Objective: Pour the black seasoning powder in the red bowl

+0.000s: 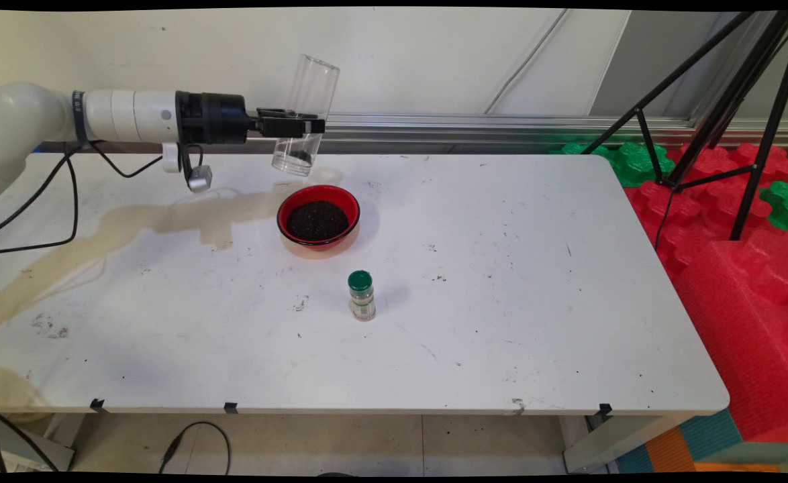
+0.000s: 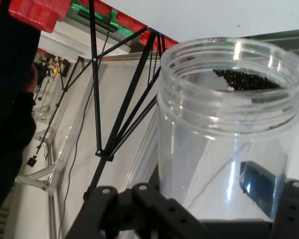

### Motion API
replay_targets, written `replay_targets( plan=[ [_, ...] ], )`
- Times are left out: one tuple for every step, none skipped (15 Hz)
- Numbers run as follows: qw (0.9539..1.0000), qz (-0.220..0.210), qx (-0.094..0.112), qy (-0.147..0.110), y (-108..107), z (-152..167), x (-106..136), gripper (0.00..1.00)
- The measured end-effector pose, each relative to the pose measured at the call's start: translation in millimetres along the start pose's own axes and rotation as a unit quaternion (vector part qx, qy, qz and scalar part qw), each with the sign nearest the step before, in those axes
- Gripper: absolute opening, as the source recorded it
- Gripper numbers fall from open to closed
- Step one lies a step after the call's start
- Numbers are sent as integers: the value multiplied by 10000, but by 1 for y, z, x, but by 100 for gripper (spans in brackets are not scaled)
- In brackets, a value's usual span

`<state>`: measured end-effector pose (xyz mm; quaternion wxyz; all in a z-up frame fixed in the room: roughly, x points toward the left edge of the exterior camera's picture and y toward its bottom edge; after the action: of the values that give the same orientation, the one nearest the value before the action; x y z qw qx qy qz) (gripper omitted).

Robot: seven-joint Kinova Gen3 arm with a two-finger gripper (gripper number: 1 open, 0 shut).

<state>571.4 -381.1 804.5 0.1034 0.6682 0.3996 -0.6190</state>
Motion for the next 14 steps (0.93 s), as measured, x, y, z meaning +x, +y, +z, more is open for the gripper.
replay_targets(
  plan=[
    [10000, -19, -3, 6, 0, 0, 0, 0],
    [10000, -59, -10, 14, 0, 0, 1, 0],
    [10000, -88, -16, 19, 0, 0, 1, 0],
    [9999, -135, -26, 26, 0, -1, 2, 0],
    [9999, -165, -33, 30, 0, -1, 2, 0],
    [9997, -217, -45, 34, 1, -1, 2, 0],
    [9997, -254, -53, 37, 1, -1, 3, 0],
    [9994, -323, -69, 38, 1, -1, 3, 0],
    [9993, -375, -80, 39, 2, -1, 3, 0],
    [9989, -463, -96, 38, 2, -1, 4, 0],
    [9986, -524, -107, 41, 2, -1, 4, 0],
    [9980, -622, -123, 43, 3, -1, 4, 0],
    [9975, -688, -132, 45, 3, -1, 5, 0],
    [9967, -798, -147, 47, 3, -1, 5, 0]
  ],
)
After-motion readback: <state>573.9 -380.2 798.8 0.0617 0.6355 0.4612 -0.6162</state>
